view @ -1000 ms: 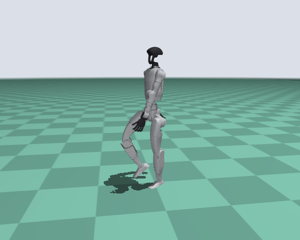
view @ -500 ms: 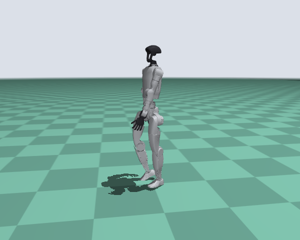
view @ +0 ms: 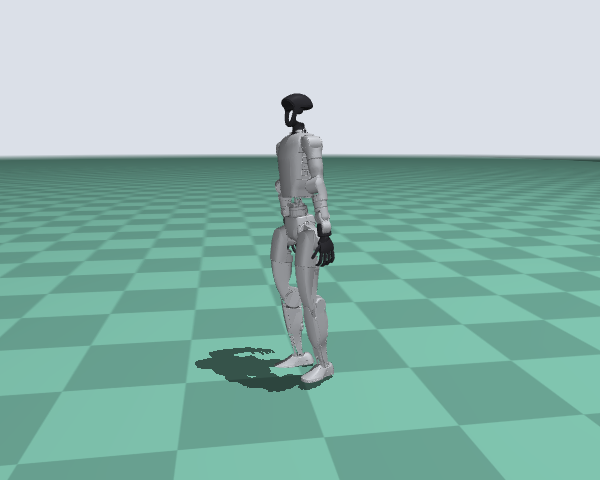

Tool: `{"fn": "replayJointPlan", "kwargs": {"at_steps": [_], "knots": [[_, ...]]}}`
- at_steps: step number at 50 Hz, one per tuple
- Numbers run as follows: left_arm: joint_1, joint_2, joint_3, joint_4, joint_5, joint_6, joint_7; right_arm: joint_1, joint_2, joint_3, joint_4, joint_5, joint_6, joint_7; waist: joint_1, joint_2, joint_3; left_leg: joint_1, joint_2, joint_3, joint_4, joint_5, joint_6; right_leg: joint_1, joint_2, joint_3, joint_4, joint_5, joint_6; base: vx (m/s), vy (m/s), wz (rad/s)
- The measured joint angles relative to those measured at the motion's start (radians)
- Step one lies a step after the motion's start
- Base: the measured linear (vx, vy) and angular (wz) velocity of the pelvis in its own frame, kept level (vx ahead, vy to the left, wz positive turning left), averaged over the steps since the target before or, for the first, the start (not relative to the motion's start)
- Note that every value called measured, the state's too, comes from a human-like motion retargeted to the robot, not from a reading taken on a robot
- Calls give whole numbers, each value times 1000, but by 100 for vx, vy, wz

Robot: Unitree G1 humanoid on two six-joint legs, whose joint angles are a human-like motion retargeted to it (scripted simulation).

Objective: In place motions

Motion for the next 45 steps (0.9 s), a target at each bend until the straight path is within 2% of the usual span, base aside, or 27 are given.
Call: {"fn": "replayJointPlan", "kwargs": {"at_steps": [2, 5, 7, 8, 10, 14, 17, 20, 24, 30, 33, 36, 41, 43, 45], "knots": [[71, 11, 17, 10, -17, 4, 11, -10, 6, -9, 0, 56, 15, -18, 12, -15, -2, -48, 5, 11, 90, 58, 7, -3, -15, 7, 2, -4, -2, -12, -16, -7], [176, 11, 49, 17, -26, 15, 2, -88, 38, -19, 0, 222, 37, -17, 29, -58, 2, -194, 24, 16, 336, 273, 17, -25, -69, 28, 15, -2, -5, -20, -11, -10], [218, 16, 48, 30, 0, 29, -5, -177, 61, -27, -22, 324, 8, 15, 55, -92, 38, -347, 47, 25, 601, 370, 134, -35, -106, 37, 39, -6, -6, -29, -13, -17], [234, 21, 42, 40, 17, 38, -6, -225, 72, -18, -48, 363, 0, 35, 85, -110, 60, -428, 57, 21, 759, 333, 160, -43, -116, 54, 56, -9, -15, -25, -12, -51], [266, 26, 34, 68, 61, 58, 3, -325, 89, 4, -109, 381, 12, 72, 141, -144, 89, -554, 133, 84, 1020, 244, 199, -57, -124, 74, 85, -23, -42, -22, -10, -62], [329, 14, 33, 96, 116, 95, -18, -499, 139, 37, -297, 261, 19, 80, 256, -166, 158, -809, 152, 67, 1351, 161, 225, -66, -113, 126, 117, -25, -86, -18, -10, -73], [362, 7, 42, 96, 124, 115, -44, -606, 148, 106, -402, 194, -27, 55, 285, -189, 177, -959, 128, 80, 1457, 132, 220, -82, -125, 125, 127, -15, -110, -8, -7, -28], [368, 1, 61, 96, 103, 119, -43, -684, 135, 145, -417, 102, -56, -12, 307, -209, 168, -1004, 129, 148, 1467, 104, 244, -103, -144, 97, 137, -11, -124, -3, -4, -5], [325, 3, 84, 96, 52, 87, -46, -712, 128, 145, -387, 74, -55, -15, 306, -223, 146, -957, 116, 181, 1403, 97, 247, -114, -160, 87, 140, -17, -116, -1, -2, 36], [248, 0, 118, 82, -16, 41, -58, -646, 136, 114, -321, 96, -69, -11, 245, -185, 82, -798, 110, 114, 1209, 117, 189, -92, -134, 52, 92, -11, -82, 1, 4, 56], [236, 0, 123, 58, -32, 35, -60, -584, 146, 126, -276, 83, -72, -22, 194, -161, 39, -652, 75, 84, 1013, 127, 139, -74, -125, 23, 69, -8, -62, 14, 5, 43], [219, -2, 127, 32, -46, 20, -61, -535, 152, 137, -244, 62, -77, -14, 152, -140, 25, -478, 16, 35, 776, 146, 88, -52, -112, 2, 53, -6, -50, 6, 5, 27], [183, 8, 121, 11, -58, 7, -58, -463, 161, 143, -224, 43, -104, -17, 119, -109, 5, -219, -23, -17, 393, 178, 48, -40, -76, -10, 39, -5, -34, 8, 5, 1], [170, 12, 118, 7, -65, 5, -52, -440, 162, 147, -217, 35, -110, -19, 111, -88, 0, -126, -20, -35, 249, 165, 22, -38, -49, -11, 37, -6, -32, 10, 10, -12], [158, 16, 116, 7, -70, 5, -46, -421, 162, 151, -210, 28, -112, -19, 92, -65, 2, -43, -15, -56, 127, 95, -12, -29, -19, -22, 34, -10, -31, 10, 12, 6]]}}
